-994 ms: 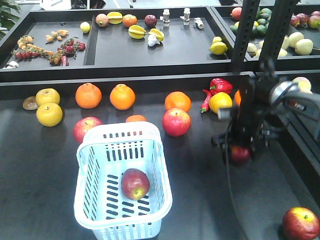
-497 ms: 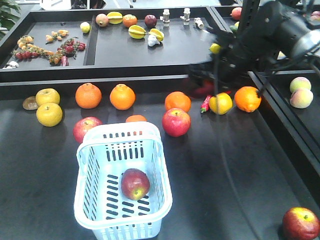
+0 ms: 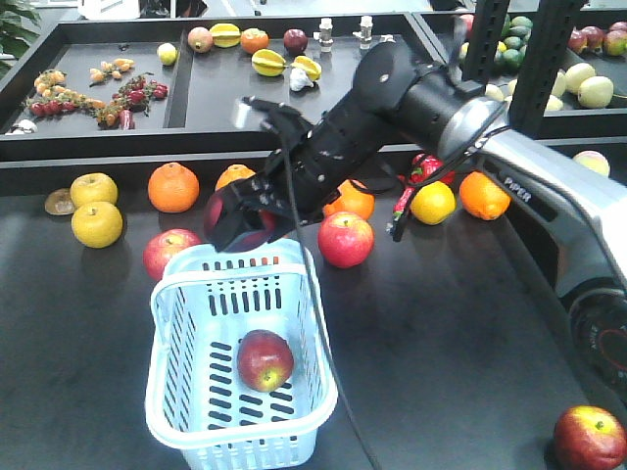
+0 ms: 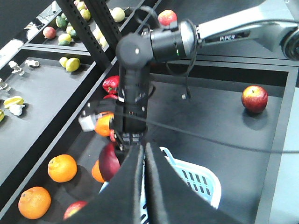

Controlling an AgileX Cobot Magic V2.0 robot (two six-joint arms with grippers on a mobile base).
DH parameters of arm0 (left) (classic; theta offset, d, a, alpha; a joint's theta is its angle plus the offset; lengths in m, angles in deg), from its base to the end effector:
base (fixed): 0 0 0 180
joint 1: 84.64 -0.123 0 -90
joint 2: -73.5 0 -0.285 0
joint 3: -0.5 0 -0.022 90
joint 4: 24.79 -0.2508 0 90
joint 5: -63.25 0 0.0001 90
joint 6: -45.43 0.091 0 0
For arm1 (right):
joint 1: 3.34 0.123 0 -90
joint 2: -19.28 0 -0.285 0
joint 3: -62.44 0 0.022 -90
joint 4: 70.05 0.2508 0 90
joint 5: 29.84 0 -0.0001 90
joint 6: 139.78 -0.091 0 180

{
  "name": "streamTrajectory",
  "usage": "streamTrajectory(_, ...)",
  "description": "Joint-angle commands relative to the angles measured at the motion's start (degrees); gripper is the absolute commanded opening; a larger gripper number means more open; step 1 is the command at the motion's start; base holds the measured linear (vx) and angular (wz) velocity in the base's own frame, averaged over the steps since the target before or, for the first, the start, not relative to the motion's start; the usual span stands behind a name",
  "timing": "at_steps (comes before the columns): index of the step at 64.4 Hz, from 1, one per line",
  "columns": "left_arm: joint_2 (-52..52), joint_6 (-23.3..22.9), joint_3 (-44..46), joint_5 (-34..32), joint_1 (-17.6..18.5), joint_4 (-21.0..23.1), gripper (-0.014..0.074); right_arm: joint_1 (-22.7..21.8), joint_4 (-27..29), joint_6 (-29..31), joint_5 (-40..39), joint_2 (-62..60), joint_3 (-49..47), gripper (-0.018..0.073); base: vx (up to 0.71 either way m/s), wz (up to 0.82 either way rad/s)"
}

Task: Pick three apples into basket with both arms
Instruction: 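Lift the apple and carry it over the basket with the right gripper, then open the right gripper to release the apple into the basket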

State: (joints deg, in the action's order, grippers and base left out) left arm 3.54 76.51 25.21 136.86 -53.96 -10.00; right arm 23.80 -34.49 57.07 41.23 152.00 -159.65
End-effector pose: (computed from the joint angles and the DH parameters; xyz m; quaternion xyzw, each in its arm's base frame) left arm 0.1112 -0.0919 0.5410 0.4653 0.7166 -0.1230 0.5048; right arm 0.3981 0.2603 0.2813 -0.3040 0.8911 0.3133 0.1238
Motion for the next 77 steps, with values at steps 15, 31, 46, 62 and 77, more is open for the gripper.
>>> streamTrajectory(15, 0.3, -0.2, 1.4, -3.0, 0.3, 1.2, -0.0006, -0.1, 0.4, 0.1, -5.2, -2.9, -1.8, 0.0704, 0.0, 0.0)
streamTrajectory(31, 0.3, -0.2, 1.4, -3.0, 0.3, 1.2, -0.0006, -1.4, -0.2, 0.3, -7.6, -3.4, -3.4, 0.0594, 0.0, 0.0)
streamTrajectory(46, 0.3, -0.2, 1.4, -3.0, 0.3, 1.2, -0.0006, -8.1, -14.1, -6.2, -2.2, -4.6, -6.8, 0.0205, 0.0, 0.0)
streamTrajectory(62, 0.3, -0.2, 1.4, -3.0, 0.3, 1.2, -0.0006, -19.0, -20.4, -19.2, 2.8, -6.4, -3.2, -0.0009, 0.0, 0.0)
streamTrajectory(77, 0.3, -0.2, 1.4, -3.0, 0.3, 1.2, -0.0006, -24.9, -28.5, -19.1, 2.8, -14.1, 11.1, -0.0006, 0.0, 0.0)
